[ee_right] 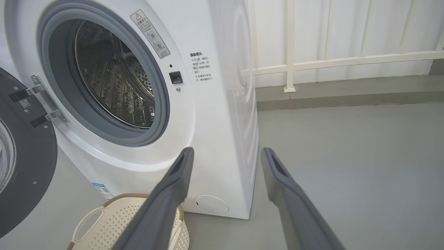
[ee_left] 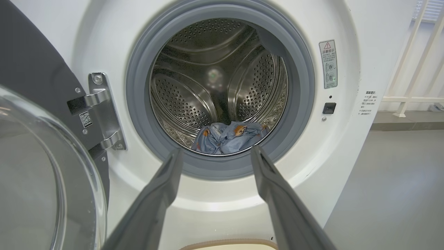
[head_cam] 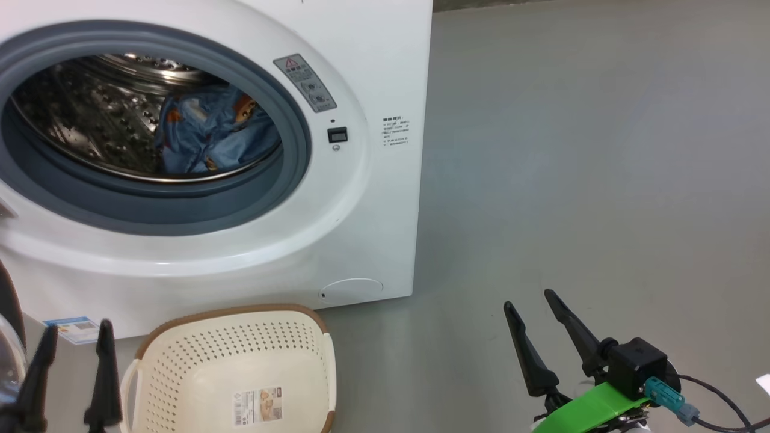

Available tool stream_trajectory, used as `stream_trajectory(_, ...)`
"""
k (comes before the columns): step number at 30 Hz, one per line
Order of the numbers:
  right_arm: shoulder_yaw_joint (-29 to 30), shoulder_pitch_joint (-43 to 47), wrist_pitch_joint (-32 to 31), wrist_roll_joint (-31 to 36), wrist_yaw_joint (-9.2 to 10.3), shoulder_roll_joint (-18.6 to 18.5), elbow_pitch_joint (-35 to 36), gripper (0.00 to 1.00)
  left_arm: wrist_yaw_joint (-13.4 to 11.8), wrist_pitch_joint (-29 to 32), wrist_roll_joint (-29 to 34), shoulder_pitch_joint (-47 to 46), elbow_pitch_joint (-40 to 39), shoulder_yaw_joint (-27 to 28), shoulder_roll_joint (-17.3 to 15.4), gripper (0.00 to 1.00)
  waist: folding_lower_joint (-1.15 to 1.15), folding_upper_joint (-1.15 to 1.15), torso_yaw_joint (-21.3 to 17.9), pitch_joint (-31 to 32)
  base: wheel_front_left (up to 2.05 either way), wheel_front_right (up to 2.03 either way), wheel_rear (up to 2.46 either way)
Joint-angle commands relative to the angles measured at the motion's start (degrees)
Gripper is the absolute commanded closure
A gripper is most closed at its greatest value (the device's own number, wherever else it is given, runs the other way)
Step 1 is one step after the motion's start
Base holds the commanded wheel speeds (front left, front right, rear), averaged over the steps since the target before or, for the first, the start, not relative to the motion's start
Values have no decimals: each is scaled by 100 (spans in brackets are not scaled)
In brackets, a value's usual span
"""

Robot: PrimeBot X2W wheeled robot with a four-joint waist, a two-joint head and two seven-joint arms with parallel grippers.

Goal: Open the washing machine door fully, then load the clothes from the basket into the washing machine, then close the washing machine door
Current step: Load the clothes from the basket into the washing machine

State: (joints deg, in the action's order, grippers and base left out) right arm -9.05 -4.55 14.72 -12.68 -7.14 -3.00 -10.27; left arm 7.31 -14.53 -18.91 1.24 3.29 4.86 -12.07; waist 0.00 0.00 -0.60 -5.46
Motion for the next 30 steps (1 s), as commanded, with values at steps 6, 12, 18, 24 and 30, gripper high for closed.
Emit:
stream_trajectory(6,-135,142,28,77,-35,13,135,0,16,-47,192,515,-271,429,181,0,0,0,9,157,0,0,0)
stream_trajectory(12,-114,208,28,84,-35,13,135,0,17,-47,318,821,-342,494,347,0,0,0,21,247,0,0,0)
stream_trajectory(18,-121,228,28,97,-35,13,117,0,17,-47,410,977,-345,503,421,0,0,0,31,318,0,0,0)
stream_trajectory(24,-100,253,28,155,-35,13,103,0,17,-47,482,1095,-297,426,477,0,0,0,55,402,0,0,0)
stream_trajectory(30,-114,277,28,174,-35,13,107,0,17,-47,508,1114,-278,441,510,0,0,0,70,406,0,0,0)
